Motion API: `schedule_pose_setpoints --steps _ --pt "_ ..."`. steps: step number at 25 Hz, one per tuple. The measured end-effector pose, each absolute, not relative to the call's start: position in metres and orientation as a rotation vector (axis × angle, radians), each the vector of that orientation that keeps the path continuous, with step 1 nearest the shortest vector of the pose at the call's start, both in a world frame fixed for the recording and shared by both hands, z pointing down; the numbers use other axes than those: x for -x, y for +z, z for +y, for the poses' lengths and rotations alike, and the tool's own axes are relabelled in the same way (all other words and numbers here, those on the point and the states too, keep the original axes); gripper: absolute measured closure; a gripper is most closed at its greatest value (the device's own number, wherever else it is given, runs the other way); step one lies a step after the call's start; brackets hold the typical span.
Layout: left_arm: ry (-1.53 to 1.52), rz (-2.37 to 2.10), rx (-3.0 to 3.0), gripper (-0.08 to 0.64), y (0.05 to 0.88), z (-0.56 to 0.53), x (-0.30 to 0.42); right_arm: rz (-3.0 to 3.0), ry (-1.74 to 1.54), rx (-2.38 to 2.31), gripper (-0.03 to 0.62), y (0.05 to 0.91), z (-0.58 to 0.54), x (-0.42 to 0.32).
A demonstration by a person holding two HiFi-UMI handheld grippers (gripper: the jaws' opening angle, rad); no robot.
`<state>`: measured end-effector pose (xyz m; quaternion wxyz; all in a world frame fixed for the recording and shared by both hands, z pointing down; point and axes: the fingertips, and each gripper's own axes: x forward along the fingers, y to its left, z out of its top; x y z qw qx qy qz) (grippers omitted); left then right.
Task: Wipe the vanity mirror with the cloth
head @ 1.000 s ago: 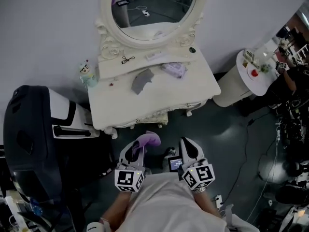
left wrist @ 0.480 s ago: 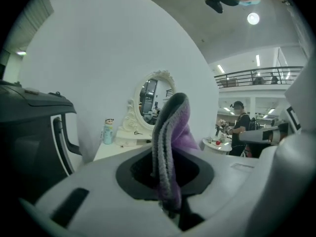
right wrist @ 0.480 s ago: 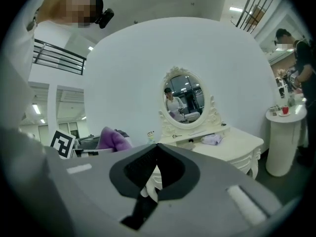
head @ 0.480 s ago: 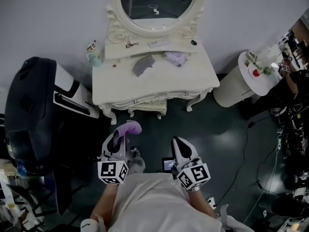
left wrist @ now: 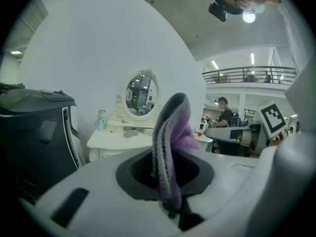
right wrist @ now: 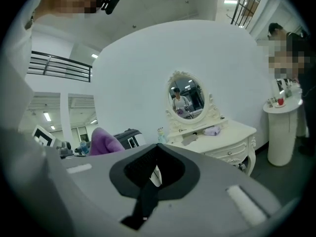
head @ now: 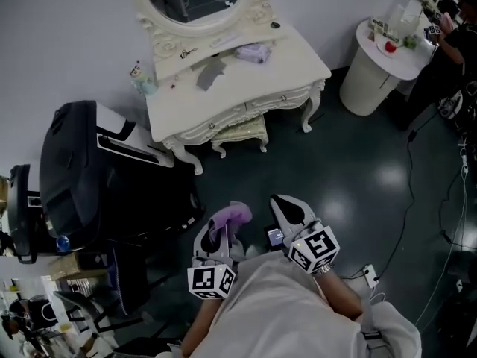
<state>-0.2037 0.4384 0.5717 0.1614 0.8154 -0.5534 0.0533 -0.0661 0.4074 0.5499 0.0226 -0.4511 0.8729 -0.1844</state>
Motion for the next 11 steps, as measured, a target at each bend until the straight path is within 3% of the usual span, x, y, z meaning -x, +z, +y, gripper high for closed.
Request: schedule_pose_setpoints --steps 11 --pt "0.061 -1.342 -2.454 0.503 0.558 0.516 0.226 2.505 -0.484 1.772 0.584 0.534 0.533 0.06"
